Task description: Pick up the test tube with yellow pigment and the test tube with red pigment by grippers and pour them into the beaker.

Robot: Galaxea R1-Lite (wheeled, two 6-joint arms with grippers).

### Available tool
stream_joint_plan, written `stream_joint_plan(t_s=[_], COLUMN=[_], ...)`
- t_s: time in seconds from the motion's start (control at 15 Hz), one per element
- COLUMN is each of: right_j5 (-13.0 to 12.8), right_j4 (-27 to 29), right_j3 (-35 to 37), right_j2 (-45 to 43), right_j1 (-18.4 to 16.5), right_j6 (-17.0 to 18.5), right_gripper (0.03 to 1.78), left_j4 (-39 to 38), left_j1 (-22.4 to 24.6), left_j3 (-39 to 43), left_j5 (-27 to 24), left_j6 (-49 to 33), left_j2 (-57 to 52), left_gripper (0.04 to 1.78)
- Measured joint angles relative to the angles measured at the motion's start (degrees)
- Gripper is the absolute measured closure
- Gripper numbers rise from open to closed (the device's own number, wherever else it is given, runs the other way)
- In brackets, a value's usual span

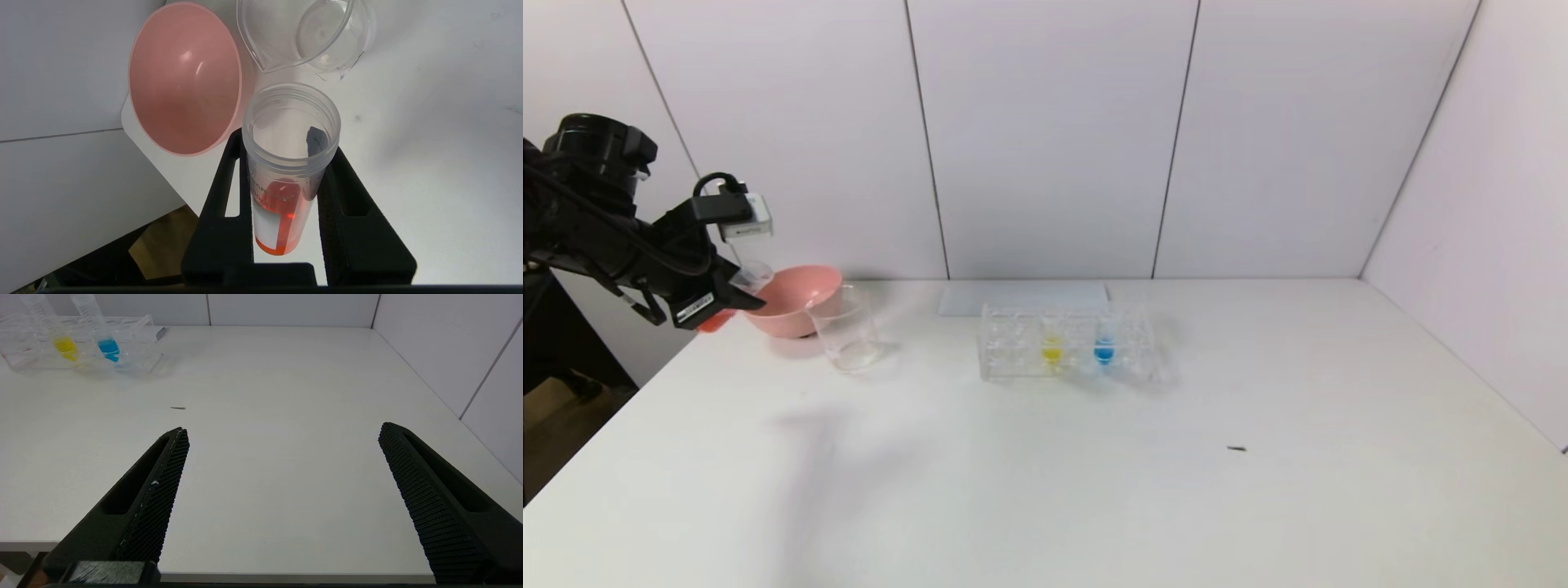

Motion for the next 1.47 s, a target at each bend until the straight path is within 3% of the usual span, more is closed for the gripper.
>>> stream_joint_plan(t_s=[1.47], right_j5=[0.0], right_j4=[0.0], right_j3=[0.0], right_j2=[0.0], right_j1=[0.0], right_j6=[0.0], right_gripper=[0.11], left_j4=[7.5], left_j1=[-1.3], left_j3=[-12.5], left_j5=[4.4], left_j6=[6.8], left_j2=[8.8], left_gripper=[1.36])
